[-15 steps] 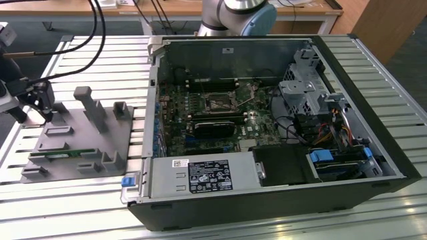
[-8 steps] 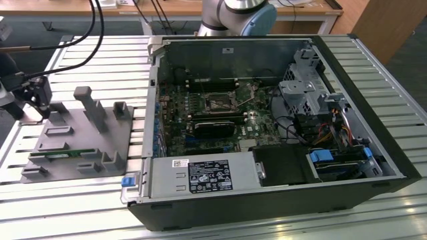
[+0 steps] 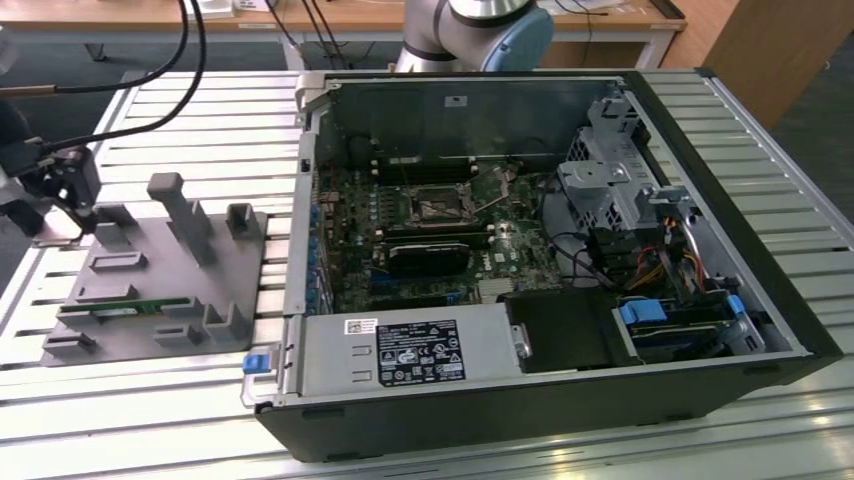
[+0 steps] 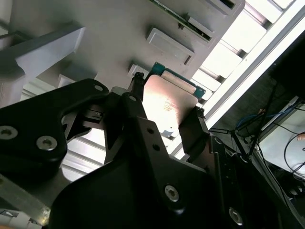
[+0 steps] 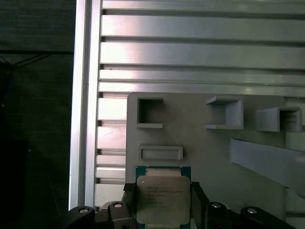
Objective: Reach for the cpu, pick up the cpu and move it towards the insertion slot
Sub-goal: 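Pick up the cpu and move it towards the insertion slot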
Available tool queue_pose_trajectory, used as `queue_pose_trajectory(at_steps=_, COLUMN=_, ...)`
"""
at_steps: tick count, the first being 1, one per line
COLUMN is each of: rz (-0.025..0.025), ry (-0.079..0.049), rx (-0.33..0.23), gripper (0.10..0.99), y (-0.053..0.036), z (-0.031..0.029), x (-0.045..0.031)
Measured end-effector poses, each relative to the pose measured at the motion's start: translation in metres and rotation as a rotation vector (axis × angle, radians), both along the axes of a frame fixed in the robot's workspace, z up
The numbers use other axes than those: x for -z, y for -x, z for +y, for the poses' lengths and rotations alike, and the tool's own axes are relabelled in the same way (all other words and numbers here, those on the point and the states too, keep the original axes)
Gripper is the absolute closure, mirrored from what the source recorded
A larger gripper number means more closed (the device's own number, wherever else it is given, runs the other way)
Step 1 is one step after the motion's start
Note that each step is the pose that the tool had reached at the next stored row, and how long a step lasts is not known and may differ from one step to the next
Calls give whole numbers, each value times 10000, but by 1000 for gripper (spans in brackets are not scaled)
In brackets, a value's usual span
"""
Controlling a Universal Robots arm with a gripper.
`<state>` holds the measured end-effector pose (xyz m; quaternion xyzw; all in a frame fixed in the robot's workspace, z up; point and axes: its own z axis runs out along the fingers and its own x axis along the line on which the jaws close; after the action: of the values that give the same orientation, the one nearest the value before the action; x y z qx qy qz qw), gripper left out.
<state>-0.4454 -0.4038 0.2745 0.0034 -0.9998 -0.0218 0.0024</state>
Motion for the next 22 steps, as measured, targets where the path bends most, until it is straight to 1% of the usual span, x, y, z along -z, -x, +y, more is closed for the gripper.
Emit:
queue_pose_trajectory(at_steps=3, rz=-1, ry=-1, rx=0, gripper=545, y=0, z=0, x=-25)
queue_pose_trajectory(at_steps=16, rz=0, ry=0, rx=-1, gripper=545, y=0, z=0, x=-174)
queue_pose_trajectory(at_steps=22, rz=-2, ry=0, rx=-1, gripper=545, y=0, z=0, x=-214)
